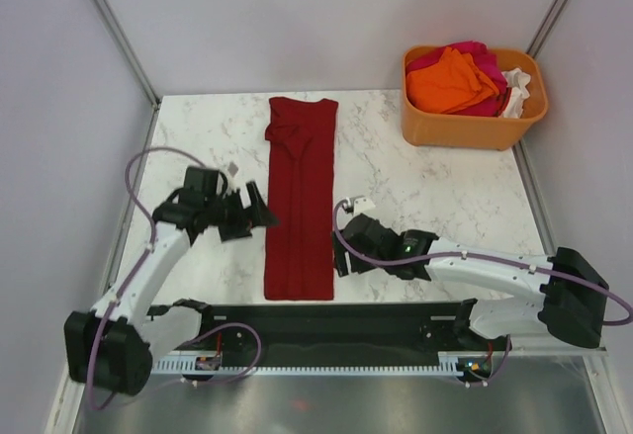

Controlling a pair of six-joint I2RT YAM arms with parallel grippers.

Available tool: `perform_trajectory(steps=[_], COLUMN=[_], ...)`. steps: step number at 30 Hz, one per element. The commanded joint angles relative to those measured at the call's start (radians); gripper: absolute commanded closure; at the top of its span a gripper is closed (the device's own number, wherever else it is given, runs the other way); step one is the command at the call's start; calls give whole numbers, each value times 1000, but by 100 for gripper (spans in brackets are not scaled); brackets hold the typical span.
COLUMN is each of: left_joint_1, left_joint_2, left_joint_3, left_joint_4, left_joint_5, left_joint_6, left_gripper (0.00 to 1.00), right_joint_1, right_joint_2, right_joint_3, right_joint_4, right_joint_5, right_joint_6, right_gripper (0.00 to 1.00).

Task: Fold and stack the t-shirts
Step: Fold the tshirt

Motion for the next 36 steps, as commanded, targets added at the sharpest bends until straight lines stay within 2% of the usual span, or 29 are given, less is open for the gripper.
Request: perform_trajectory(steps=[1,3,10,15,16,17,18,24,27,33,36], left_joint_1=[-46,-161,-252,-315,-324,-324,-324,-324,-324,-329,-352], left_joint_2=[-200,-253,-324,-292,-283,-258,-249,-209,-189,-177,-218], left_joint_3=[-151,-174,-303,-384,-398,-425,-438,-511,-524,-553,-577], left_joint_4=[-25,-25,-25,-25,-34,45,61,197,225,256,231], left_joint_5=[-56,-56,-56,-56,-124,-394,-402,-376,-367,-295,-272], left_joint_6=[-120,-120,-120,-120,-196,-446,-448,-434,-424,-427,-468], left_gripper=[3,3,3,3,4,17,17,20,22,35,36], right_joint_1=[5,6,9,18,19,19,19,19,23,35,37], right_joint_2=[-11,-12,21,103,110,124,129,169,198,238,233], right_joint_3=[-117,-186,-241,-237,-239,-245,-247,-265,-267,-262,-265], right_joint_4=[191,304,423,468,474,480,483,524,541,561,558], right_joint_5=[-150,-220,-248,-291,-291,-291,-290,-316,-329,-337,-339], right_joint_6=[113,150,218,239,241,244,250,271,278,294,298], right_gripper=[25,26,27,28,29,29,30,33,35,38,38])
